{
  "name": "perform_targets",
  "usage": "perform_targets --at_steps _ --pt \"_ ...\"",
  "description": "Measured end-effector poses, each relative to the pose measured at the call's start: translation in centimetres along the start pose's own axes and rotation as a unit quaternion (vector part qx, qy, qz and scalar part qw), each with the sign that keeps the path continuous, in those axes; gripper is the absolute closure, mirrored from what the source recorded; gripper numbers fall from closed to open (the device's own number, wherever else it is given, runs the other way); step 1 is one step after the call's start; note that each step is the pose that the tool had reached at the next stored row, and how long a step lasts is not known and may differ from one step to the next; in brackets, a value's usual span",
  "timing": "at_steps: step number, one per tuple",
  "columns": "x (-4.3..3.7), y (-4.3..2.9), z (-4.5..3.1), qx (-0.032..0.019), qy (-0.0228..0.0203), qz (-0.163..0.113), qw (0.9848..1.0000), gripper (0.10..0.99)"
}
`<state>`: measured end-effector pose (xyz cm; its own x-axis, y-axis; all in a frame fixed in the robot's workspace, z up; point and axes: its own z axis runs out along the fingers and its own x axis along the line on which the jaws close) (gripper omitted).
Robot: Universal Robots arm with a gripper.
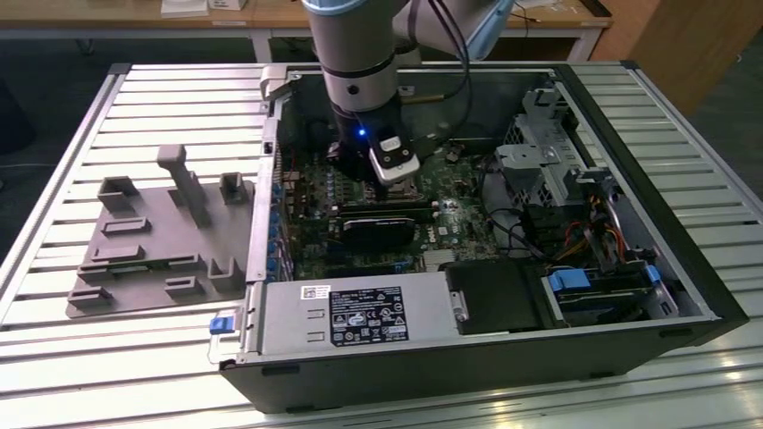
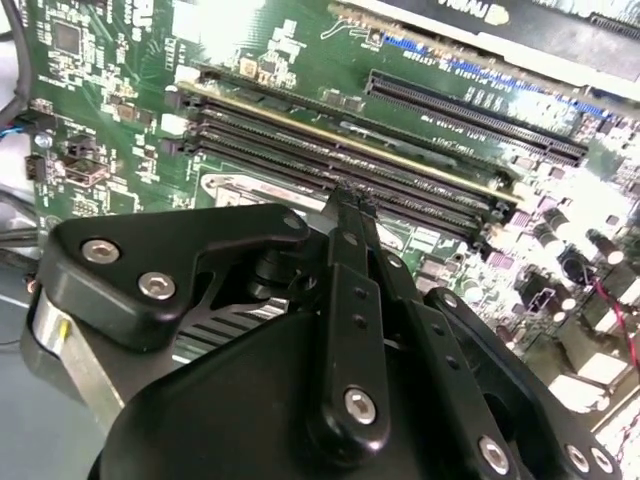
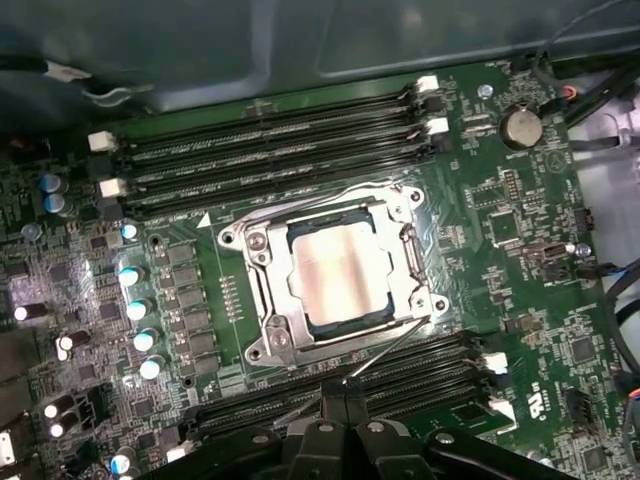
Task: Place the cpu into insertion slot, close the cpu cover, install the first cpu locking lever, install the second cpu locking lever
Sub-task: 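Install the second cpu locking lever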
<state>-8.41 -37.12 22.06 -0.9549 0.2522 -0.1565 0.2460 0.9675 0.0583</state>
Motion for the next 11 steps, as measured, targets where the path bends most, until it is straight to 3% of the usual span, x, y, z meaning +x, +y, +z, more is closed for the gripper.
perform_targets --at_steps 6,11 --pt "0.37 -0.27 0.29 -0.0093 0.0027 -0.019 0.9998 0.984" --pt "0.56 -0.43 0.46 -0.0226 0.0063 -0.031 0.9992 0.984"
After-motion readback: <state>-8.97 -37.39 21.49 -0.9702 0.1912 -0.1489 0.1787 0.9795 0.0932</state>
